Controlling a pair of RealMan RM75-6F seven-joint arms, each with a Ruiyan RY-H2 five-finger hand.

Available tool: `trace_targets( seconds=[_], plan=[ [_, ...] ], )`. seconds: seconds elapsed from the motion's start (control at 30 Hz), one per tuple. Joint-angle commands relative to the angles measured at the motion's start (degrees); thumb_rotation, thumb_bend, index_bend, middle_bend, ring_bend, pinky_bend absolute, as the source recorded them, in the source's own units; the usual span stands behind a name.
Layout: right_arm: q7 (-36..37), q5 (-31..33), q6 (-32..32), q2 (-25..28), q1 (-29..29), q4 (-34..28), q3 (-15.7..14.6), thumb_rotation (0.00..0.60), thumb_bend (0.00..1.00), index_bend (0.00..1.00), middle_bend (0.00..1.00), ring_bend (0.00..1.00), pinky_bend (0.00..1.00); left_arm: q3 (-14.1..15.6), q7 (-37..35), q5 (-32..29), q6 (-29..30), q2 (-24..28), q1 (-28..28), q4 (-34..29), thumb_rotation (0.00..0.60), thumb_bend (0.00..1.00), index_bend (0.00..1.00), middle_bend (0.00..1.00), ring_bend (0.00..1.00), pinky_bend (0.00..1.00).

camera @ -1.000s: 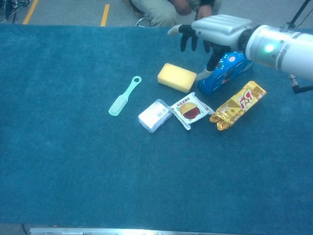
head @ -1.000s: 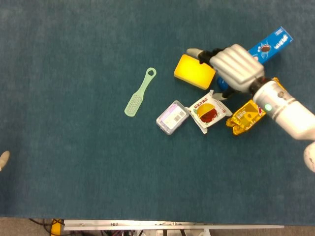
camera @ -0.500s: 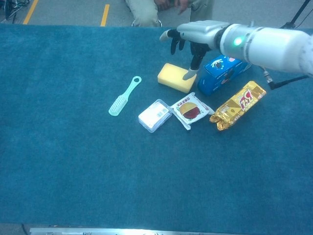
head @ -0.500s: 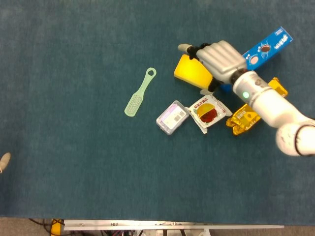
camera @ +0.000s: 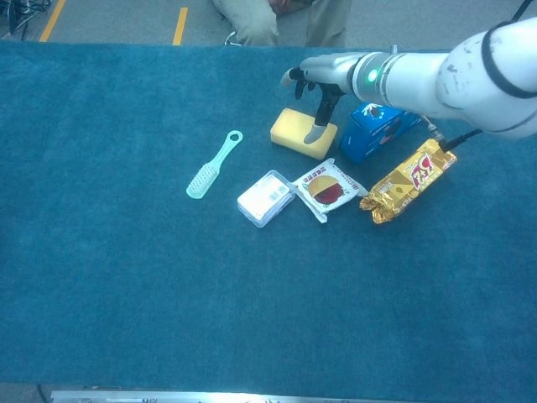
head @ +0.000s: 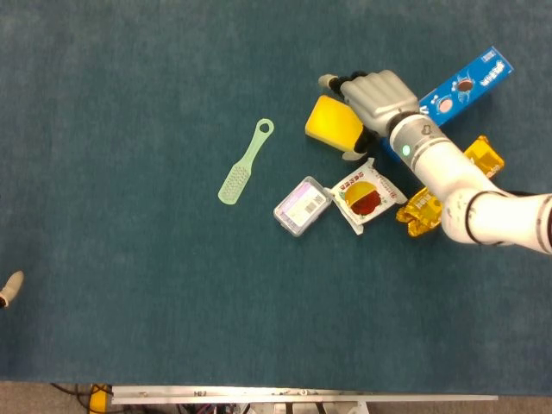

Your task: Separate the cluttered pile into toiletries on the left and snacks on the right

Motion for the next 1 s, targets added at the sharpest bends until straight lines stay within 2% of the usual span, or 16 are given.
trace_targets(
  seconds=[0.03,0.23,0.43,0.77,1.0],
  plan=[
    [-0.8,2.5,-0.4,-1.5,1.4,2.2,-1.6,0.539,0.0,0.06,0.21,0.15,0.27,0.1,0.0,0.1,0.0,-0.2,0.0,0.1,0.6,0.26,0.08,0.06,0.04,0.09],
    [-1.3,5.5,-1.9,-3.5,2.7,4.6,-3.5,0.542,0.0,0.06,0.21,0.15,0.27,0.2,0.1,0.0,0.0,-0.2,0.1,0.0,0.6,0.26,0.08,0.06,0.04,0.09],
    [-0.6,5.7,-3.5,-4.1,3.6,3.9,-4.3,0.539,0.0,0.06,0.21,0.15,0.27,0.3,0.1,0.0,0.1,-0.1,0.3,0.2,0.6,0.26,0.08,0.06,0.04,0.09],
    [3.7,1.4,-6.5,-2.2,3.9,-2.5,-3.3,0.539,0.0,0.06,0.21,0.15,0.27,0.3,-0.4,0.0,0.1,-0.4,0.4,0.8,0.6,0.26,0.08,0.06,0.04,0.09],
    [8.0,-4.5,-6.9,-2.8,3.4,-5.2,-0.7,0.537,0.0,0.06,0.21,0.15,0.27,0.4,-0.6,0.1,0.6,-0.2,0.7,0.9,0.6,0.26,0.08,0.06,0.04,0.09]
  ],
)
